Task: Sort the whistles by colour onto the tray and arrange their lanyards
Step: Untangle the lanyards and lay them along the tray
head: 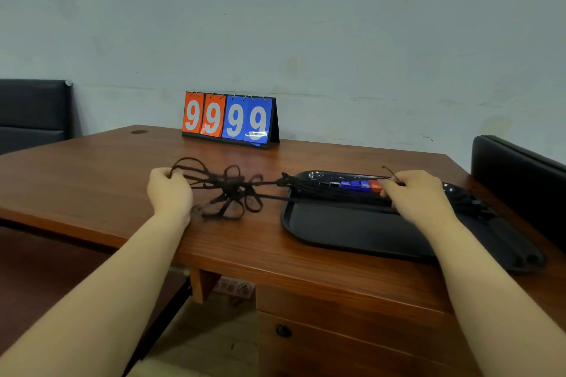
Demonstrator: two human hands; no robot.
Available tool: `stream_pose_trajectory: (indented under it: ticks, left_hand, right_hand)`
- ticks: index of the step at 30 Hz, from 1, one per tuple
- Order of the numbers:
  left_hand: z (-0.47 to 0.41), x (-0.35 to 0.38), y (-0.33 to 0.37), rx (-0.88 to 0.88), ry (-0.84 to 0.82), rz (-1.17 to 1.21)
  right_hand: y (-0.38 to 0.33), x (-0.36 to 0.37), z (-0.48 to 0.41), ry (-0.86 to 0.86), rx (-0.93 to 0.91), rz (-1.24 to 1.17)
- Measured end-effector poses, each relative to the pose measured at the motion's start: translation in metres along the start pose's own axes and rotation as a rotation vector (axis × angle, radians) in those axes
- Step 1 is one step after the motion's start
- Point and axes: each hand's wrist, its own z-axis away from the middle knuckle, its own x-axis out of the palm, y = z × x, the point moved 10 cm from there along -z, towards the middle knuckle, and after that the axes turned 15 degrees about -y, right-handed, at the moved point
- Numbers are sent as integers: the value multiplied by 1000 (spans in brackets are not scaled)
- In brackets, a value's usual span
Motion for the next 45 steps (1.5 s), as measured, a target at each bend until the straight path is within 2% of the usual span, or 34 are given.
stream_pose_trajectory:
  ticks: [2,4,6,8,10,11,13,15,18,22,26,29,31,32,33,35,36,37,38,39,40,42,44,45]
  left_hand:
    - [8,0,14,46,56,-237]
    - [14,10,30,161,25,-462]
    - [20,30,45,404,-105,-619]
    - [36,56,57,698,-303,-678]
    - [53,84,57,834,-533,-782]
    - [56,97,51,831,-630,-873]
    - [51,110,37,749,-694,-1014]
    - [36,104,33,604,-655,-900]
    - [21,81,36,478,-488,-679]
    - [10,41,36,349,-225,-395]
    - [9,21,30,198,-20,-499]
    - [10,5,24,73,91,-475]
    - [9,0,26,130,129,-421]
    - [8,7,32,238,83,-413]
    - [10,22,41,392,-31,-439]
    - [25,73,47,633,-431,-645]
    - [33,98,38,666,-627,-827]
    - [38,113,26,649,-744,-999]
    - [34,116,19,588,-760,-1091]
    - [28,112,22,542,-710,-1057]
    - [21,103,28,506,-623,-928]
    - [9,70,35,409,-404,-573]
    - [1,35,26,241,-199,-304]
    - [-1,23,19,156,-127,-243]
  right_hand:
    - [0,1,1,-20,0,28]
    - [0,0,2,-12,1,30]
    - [0,-2,3,3,-1,35]
    - [0,-3,2,11,-3,51]
    - [-1,-3,3,10,-6,52]
    - [-2,-3,3,7,-6,52]
    - [-3,-2,3,-3,-8,46]
    - [-2,1,2,-30,-3,39]
    - [2,7,-2,-72,16,50]
    - [10,3,-5,-42,62,-19]
    - [8,10,-6,-74,63,13]
    - [7,4,-4,-54,48,55]
    - [5,0,-3,-36,25,70]
    - [4,1,-3,-36,13,77]
    - [3,2,-3,-40,1,86]
    - [0,4,-3,-43,-17,100]
    - [0,3,-3,-36,-17,101]
    - [1,2,-3,-22,-7,95]
    - [3,-1,-2,-2,12,83]
    - [7,-5,-2,19,36,65]
    - [12,-8,-3,40,60,47]
    - [20,-14,-3,86,99,26]
    - [23,-17,-4,109,112,36]
    - [23,-17,-5,103,115,49]
